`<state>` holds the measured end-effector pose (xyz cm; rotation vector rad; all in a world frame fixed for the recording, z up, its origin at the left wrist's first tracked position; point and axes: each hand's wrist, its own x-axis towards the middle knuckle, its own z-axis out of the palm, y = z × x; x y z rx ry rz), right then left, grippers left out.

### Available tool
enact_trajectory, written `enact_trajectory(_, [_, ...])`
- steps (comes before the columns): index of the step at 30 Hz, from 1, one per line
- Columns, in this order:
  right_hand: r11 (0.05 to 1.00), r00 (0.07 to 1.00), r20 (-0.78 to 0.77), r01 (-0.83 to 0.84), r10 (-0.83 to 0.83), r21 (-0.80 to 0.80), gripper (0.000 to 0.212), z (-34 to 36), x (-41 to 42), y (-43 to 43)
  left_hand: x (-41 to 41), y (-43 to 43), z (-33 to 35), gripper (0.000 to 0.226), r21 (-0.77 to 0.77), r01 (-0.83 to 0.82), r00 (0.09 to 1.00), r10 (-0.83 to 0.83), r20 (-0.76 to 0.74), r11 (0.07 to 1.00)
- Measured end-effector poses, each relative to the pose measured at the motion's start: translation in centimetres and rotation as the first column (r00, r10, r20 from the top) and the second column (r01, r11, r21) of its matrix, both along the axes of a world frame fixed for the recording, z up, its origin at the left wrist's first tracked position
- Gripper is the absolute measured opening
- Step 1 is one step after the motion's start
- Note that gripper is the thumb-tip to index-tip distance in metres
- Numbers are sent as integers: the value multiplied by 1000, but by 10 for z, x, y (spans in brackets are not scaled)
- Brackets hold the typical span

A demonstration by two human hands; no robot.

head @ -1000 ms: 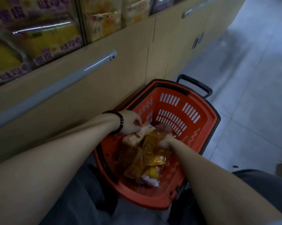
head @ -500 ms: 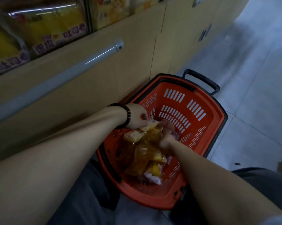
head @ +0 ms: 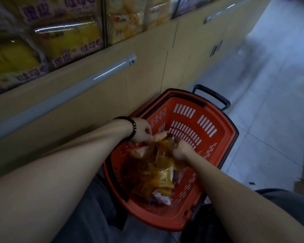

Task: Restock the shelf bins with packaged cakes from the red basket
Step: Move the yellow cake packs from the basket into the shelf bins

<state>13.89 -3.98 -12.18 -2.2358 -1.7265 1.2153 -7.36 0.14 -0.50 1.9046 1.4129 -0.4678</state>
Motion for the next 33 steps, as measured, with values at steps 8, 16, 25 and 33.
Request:
enact_trajectory(8, [996,962,-262,-64,80,69,38,145,21,8,9,-1,14,93,-142,-272,927,299,225,952])
enact_trajectory(16, [979,801,-593,46,83,200,36,200,19,-19,5,-9,44,44,-573,-323,294,655,696,753])
enact_trajectory(25, [974,729,-681,101,67,204,48,241,19,-29,-10,-33,101,79,-353,-466,218,491,843,812])
enact_trajectory(33, [966,603,-791,128,104,224,38,298,23,-79,-18,-101,214,45,34,-493,551,281,786,869])
